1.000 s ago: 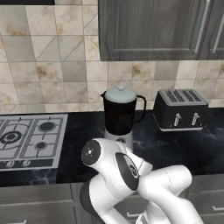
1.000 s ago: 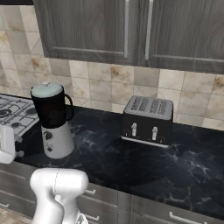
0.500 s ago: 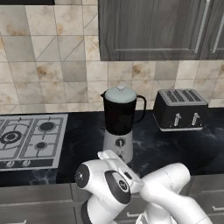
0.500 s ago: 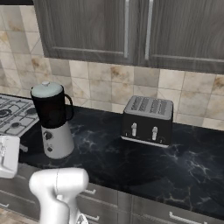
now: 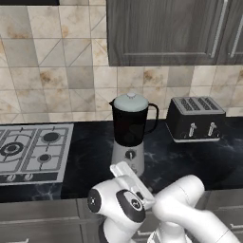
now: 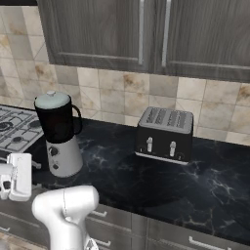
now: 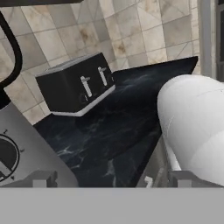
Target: Grab the garlic and onion from the fridge, place them in the blender, close the lid, and turn on the blender to create a marinade.
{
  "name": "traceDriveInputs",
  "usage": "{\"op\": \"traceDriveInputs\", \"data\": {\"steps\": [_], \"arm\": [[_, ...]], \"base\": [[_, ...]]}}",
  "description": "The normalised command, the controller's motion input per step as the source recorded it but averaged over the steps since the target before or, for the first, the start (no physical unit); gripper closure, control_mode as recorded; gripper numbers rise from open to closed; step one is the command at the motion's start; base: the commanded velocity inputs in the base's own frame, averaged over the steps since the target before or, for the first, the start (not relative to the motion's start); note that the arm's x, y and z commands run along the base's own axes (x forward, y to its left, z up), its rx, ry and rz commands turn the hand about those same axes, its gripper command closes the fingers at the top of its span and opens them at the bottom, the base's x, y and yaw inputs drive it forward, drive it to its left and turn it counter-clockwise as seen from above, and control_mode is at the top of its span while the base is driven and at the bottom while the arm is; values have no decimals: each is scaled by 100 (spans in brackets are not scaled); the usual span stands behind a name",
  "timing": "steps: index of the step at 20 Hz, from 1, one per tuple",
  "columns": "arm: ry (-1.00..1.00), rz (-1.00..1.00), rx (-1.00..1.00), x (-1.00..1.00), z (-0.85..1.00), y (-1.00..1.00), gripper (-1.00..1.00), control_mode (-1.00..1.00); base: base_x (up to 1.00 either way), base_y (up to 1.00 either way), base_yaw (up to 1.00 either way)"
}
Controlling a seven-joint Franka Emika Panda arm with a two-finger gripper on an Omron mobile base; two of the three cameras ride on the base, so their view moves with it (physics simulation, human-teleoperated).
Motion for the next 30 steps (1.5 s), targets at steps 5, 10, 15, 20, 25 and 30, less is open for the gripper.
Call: {"op": "traceDriveInputs", "data": {"steps": [5,10,15,20,25,30], "arm": [[-6,-2,-4,25,-50,0,-100,-100],[-8,-3,-1,27,-20,0,-100,-100],[-11,-3,0,-3,-1,-17,-100,-100],[-4,-1,0,16,-11,-1,-100,-100],[-2,0,0,35,-22,1,-100,-100],[-3,0,0,29,-25,1,-100,-100]], "base": [[0,0,0],[0,0,0],[0,0,0],[0,0,0],[0,0,0],[0,0,0]]}}
